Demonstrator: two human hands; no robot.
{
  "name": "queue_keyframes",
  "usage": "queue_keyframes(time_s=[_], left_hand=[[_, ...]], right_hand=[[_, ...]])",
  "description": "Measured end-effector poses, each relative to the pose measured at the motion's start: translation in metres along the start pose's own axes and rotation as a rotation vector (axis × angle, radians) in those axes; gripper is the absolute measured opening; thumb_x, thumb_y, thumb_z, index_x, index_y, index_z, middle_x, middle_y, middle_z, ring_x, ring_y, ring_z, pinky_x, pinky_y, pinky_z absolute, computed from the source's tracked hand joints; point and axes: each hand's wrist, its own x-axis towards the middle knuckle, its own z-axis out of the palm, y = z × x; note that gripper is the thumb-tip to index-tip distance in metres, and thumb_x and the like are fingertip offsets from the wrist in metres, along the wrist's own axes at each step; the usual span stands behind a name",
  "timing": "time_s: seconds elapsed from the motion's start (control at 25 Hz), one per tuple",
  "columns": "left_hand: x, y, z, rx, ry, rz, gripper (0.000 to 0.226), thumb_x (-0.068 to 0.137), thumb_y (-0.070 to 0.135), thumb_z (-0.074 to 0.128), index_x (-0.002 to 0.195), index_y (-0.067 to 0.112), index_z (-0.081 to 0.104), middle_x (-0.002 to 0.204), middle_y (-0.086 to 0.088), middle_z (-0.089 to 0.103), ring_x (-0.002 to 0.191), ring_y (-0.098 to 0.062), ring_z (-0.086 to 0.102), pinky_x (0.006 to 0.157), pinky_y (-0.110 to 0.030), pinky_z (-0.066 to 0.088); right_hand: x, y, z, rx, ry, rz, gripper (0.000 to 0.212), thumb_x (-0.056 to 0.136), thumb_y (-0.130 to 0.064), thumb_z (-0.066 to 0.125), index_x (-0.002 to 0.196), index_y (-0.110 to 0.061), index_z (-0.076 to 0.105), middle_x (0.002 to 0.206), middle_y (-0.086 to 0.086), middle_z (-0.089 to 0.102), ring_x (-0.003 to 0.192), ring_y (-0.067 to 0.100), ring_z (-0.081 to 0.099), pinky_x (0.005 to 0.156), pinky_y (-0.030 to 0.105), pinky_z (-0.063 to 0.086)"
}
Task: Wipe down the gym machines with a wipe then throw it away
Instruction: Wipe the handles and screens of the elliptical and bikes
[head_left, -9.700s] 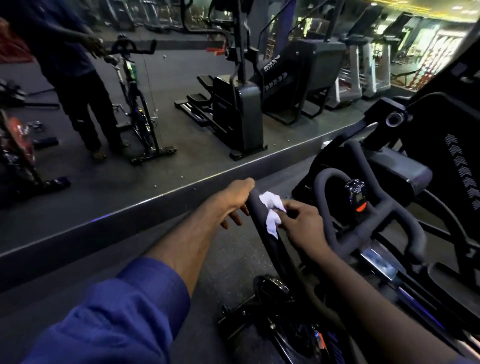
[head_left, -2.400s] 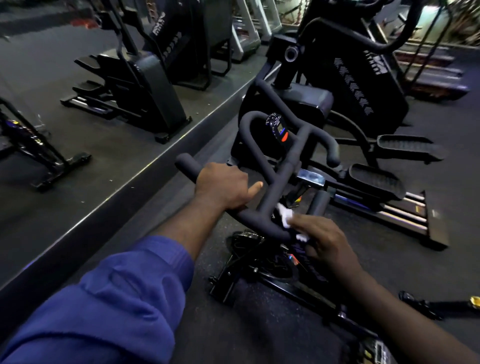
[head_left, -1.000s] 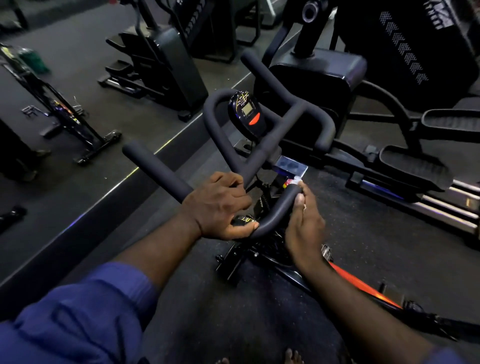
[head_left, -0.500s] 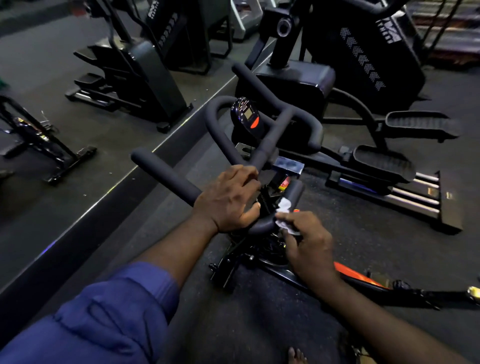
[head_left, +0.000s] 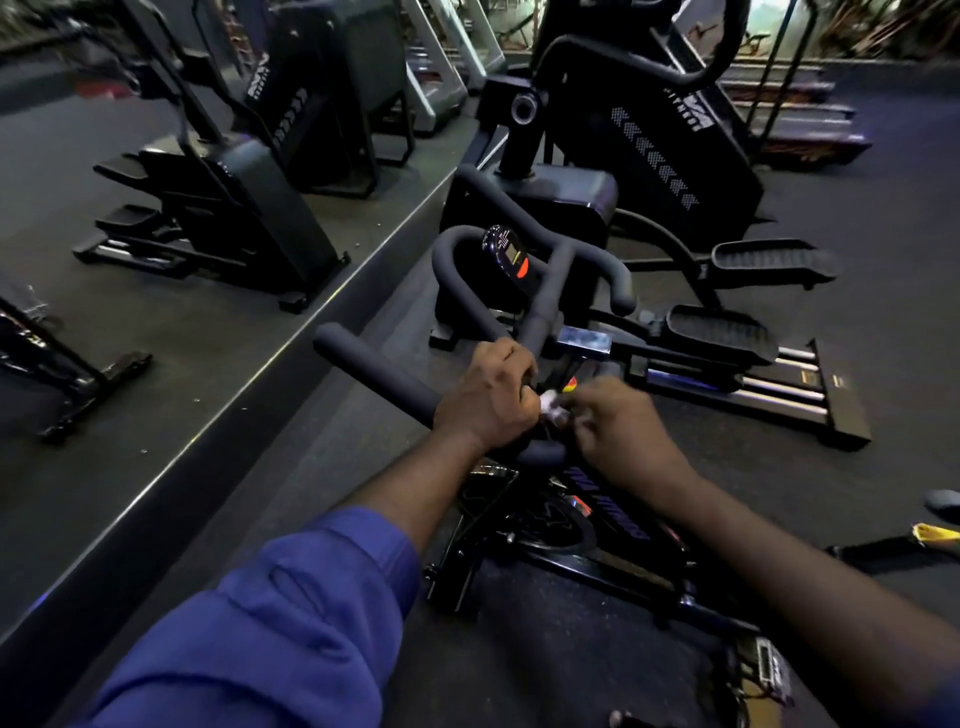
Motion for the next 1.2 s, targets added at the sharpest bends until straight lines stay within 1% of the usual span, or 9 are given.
queue_keyframes(time_s=[0.08,0.24,0.4,0.52,0.6,0.72,0.92,1.12,1.2], left_hand=[[0.004,-0.001,-0.007,-0.119,0.001,-0.049,0.018,0.081,0.018,0.059,0.097,0.017,0.067,0.107,-0.002,0.064,0.105,-0.022,0.056,0.093,-0.038,0.051],[0.034,-0.008,-0.037,-0.404,0.148,-0.394,0.012,0.083,0.014,0.069,0.089,0.025,0.070,0.093,0.001,0.076,0.091,-0.018,0.070,0.085,-0.031,0.054],[0.089,-0.058,-0.060,-0.665,0.439,-0.655,0.021,0.064,0.046,0.062,0.084,0.043,0.064,0.085,-0.001,0.073,0.087,-0.033,0.074,0.083,-0.056,0.062],[0.109,-0.055,-0.092,-0.747,0.492,-0.709,0.028,0.081,0.056,0.066,0.093,0.032,0.061,0.093,-0.001,0.068,0.083,-0.027,0.067,0.074,-0.049,0.059],[0.116,-0.054,-0.105,-0.876,0.464,-0.737,0.031,0.103,0.052,0.055,0.102,0.021,0.060,0.098,-0.003,0.064,0.078,-0.020,0.061,0.062,-0.035,0.052],[0.117,-0.063,-0.112,-0.978,0.310,-0.773,0.058,0.106,0.062,0.041,0.126,0.012,0.062,0.117,-0.011,0.071,0.087,-0.026,0.068,0.074,-0.041,0.057],[0.119,-0.070,-0.127,-1.033,0.132,-0.734,0.068,0.104,0.068,0.038,0.133,0.011,0.061,0.116,-0.015,0.069,0.101,-0.034,0.069,0.099,-0.056,0.056],[0.116,-0.070,-0.131,-1.069,0.055,-0.689,0.063,0.106,0.065,0.037,0.133,0.013,0.061,0.124,-0.016,0.068,0.108,-0.031,0.066,0.103,-0.050,0.052],[0.115,-0.070,-0.130,-1.088,0.031,-0.643,0.056,0.106,0.065,0.038,0.125,0.019,0.062,0.127,-0.016,0.070,0.107,-0.027,0.065,0.100,-0.045,0.051]], right_hand=[[0.017,0.007,-0.007,-0.103,0.053,0.139,0.029,0.074,0.006,0.074,0.099,-0.008,0.078,0.099,0.015,0.064,0.091,0.034,0.064,0.082,0.024,0.043],[0.032,-0.020,0.002,-0.169,-0.355,-0.084,0.013,0.082,-0.011,0.076,0.095,-0.012,0.078,0.092,0.015,0.071,0.090,0.035,0.068,0.074,0.032,0.046],[0.125,-0.055,-0.019,0.226,0.095,-0.092,0.014,0.083,-0.012,0.077,0.094,-0.017,0.084,0.083,0.001,0.079,0.081,0.002,0.067,0.068,0.010,0.044],[0.189,-0.076,-0.010,0.234,0.241,-0.272,0.025,0.086,-0.025,0.063,0.096,-0.011,0.081,0.095,0.005,0.078,0.088,0.011,0.068,0.081,0.024,0.052],[0.212,-0.087,0.011,0.119,0.117,-0.377,0.017,0.092,-0.007,0.064,0.106,-0.007,0.074,0.111,0.012,0.072,0.103,0.025,0.067,0.090,0.031,0.049],[0.197,-0.076,0.037,-0.008,-0.096,-0.375,0.052,0.087,0.010,0.051,0.138,0.002,0.058,0.140,0.021,0.059,0.129,0.036,0.056,0.110,0.032,0.039],[0.211,-0.079,0.010,-0.146,-0.053,-0.403,0.006,0.087,-0.009,0.063,0.089,-0.014,0.067,0.086,0.007,0.066,0.079,0.031,0.065,0.069,0.045,0.050],[0.223,-0.118,0.030,-0.268,-0.050,-0.240,0.008,0.088,-0.005,0.061,0.082,-0.010,0.064,0.084,0.016,0.068,0.079,0.037,0.068,0.067,0.043,0.050],[0.213,-0.116,0.025,-0.291,-0.107,-0.252,0.011,0.087,-0.021,0.063,0.082,-0.012,0.066,0.084,0.012,0.069,0.081,0.033,0.068,0.070,0.043,0.053]])
